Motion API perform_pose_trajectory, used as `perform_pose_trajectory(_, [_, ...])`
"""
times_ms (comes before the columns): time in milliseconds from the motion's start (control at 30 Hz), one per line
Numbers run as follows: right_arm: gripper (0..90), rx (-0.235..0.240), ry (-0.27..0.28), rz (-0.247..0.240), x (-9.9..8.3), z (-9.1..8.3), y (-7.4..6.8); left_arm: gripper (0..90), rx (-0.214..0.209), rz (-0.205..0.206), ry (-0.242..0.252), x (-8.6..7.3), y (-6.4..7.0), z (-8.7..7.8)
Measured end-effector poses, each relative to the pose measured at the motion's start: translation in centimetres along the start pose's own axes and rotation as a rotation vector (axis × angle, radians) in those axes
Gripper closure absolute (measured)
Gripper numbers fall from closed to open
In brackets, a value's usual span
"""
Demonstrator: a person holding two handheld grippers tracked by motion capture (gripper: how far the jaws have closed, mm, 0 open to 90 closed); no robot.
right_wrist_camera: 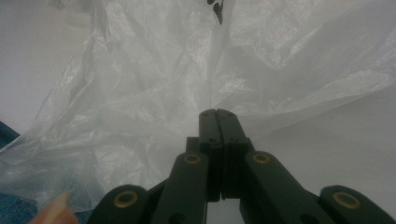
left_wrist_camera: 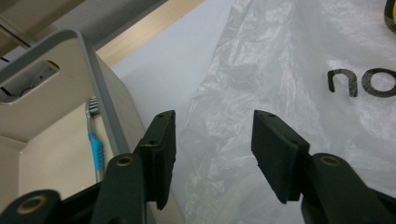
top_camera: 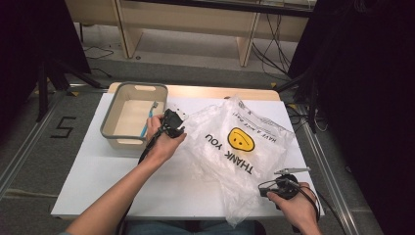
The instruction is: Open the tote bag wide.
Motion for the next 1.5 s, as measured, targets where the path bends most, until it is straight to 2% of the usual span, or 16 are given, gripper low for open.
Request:
perform_pose_trajectory(100, [83.5,0.012,0.008,0.0,0.0,-0.1,0.0,44.3,-0.029,0.013,0.022,-0.4,0.3,-0.9])
perform_pose_trajectory(133, [79.2,0.006,0.03,0.008,0.1,-0.5,0.4,42.1,-0.046,0.013,0.038,-0.5,0.5,-1.3])
perform_pose_trajectory(167, [79.2,0.006,0.03,0.008,0.1,-0.5,0.4,42.1,-0.063,0.014,0.051,-0.7,0.8,-1.7])
perform_pose_trajectory(233, [73.6,-0.007,0.075,0.012,0.4,-1.3,0.8,41.0,-0.094,0.022,0.075,-1.3,1.3,-2.3])
perform_pose_trajectory(267, [68.5,-0.025,0.126,0.011,0.6,-2.2,1.0,40.5,-0.109,0.029,0.08,-1.6,1.6,-2.6])
perform_pose_trajectory(300, [68.5,-0.025,0.126,0.011,0.6,-2.2,1.0,40.5,-0.129,0.024,0.094,-2.0,2.0,-2.9])
perform_pose_trajectory(333, [65.7,-0.032,0.154,0.007,0.8,-2.6,1.0,40.6,-0.142,0.027,0.096,-2.4,2.2,-3.1])
perform_pose_trajectory(467, [55.7,-0.077,0.245,-0.069,1.8,-3.6,0.5,41.0,-0.18,0.042,0.094,-4.4,3.0,-3.7])
perform_pose_trajectory(567, [51.7,-0.088,0.278,-0.126,2.6,-3.5,-0.1,40.3,-0.223,0.044,0.1,-5.5,3.5,-4.2])
perform_pose_trajectory(667, [50.2,-0.092,0.283,-0.169,3.2,-3.1,-0.6,39.7,-0.253,0.049,0.1,-6.6,3.7,-4.4])
perform_pose_trajectory(767, [50.9,-0.073,0.277,-0.205,3.6,-2.6,-1.0,38.1,-0.277,0.045,0.086,-7.7,3.8,-4.2])
perform_pose_trajectory(900, [49.5,-0.067,0.29,-0.224,4.3,-2.3,-1.1,36.2,-0.28,0.05,0.082,-8.6,3.7,-4.3])
perform_pose_trajectory(1167, [48.5,-0.079,0.292,-0.295,5.6,-1.4,-1.6,34.3,-0.306,0.061,0.092,-9.9,3.8,-4.8])
perform_pose_trajectory(1500, [49.3,-0.046,0.294,-0.328,7.4,-0.2,-3.0,32.6,-0.32,0.08,0.076,-11.2,4.4,-4.7])
Point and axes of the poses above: each handheld gripper's, and its own axes: z roughly forward along the jaws, x roughly out of its top, y roughly to its right, the point moved 6 cm from there along z, roughly forward along the jaws, and after that the axes turned 14 degrees about -y, right-handed, at the moved point
